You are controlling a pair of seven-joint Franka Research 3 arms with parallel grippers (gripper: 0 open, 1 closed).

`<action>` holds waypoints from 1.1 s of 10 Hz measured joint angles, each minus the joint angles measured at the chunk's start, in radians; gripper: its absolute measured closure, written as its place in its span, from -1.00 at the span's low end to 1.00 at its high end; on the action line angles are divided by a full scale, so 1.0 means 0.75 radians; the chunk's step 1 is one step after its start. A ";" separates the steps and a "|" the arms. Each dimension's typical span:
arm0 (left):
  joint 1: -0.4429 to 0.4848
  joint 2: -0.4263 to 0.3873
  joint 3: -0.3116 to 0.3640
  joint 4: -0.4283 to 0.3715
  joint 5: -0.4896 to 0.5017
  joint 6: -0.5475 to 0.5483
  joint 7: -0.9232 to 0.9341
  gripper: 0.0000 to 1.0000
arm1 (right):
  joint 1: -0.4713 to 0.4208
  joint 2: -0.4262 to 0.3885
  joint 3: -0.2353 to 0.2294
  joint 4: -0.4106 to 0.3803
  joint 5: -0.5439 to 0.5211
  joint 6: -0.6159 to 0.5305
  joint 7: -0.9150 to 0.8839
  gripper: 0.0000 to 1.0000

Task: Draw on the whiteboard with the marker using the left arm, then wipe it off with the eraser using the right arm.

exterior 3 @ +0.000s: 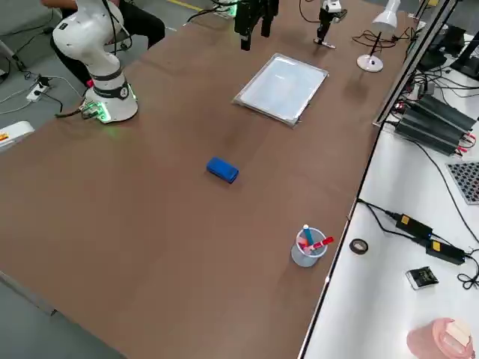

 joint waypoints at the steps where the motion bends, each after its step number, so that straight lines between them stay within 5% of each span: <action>1: 0.001 -0.001 -0.007 0.019 -0.001 -0.051 -0.014 0.66 | 0.000 0.000 0.000 0.000 0.000 0.000 0.000 -1.00; 5: 0.004 -0.038 -0.185 0.213 -0.137 -0.463 -0.236 0.66 | 0.000 0.000 0.000 0.000 0.000 0.000 0.000 -1.00; 8: -0.031 -0.058 -0.334 0.404 -0.406 -0.731 -0.466 0.66 | 0.000 0.000 0.000 0.000 0.000 -0.002 0.000 -1.00; 11: -0.106 -0.013 -0.396 0.547 -0.692 -0.806 -0.732 0.66 | 0.000 0.000 0.000 -0.003 0.000 -0.002 0.000 -1.00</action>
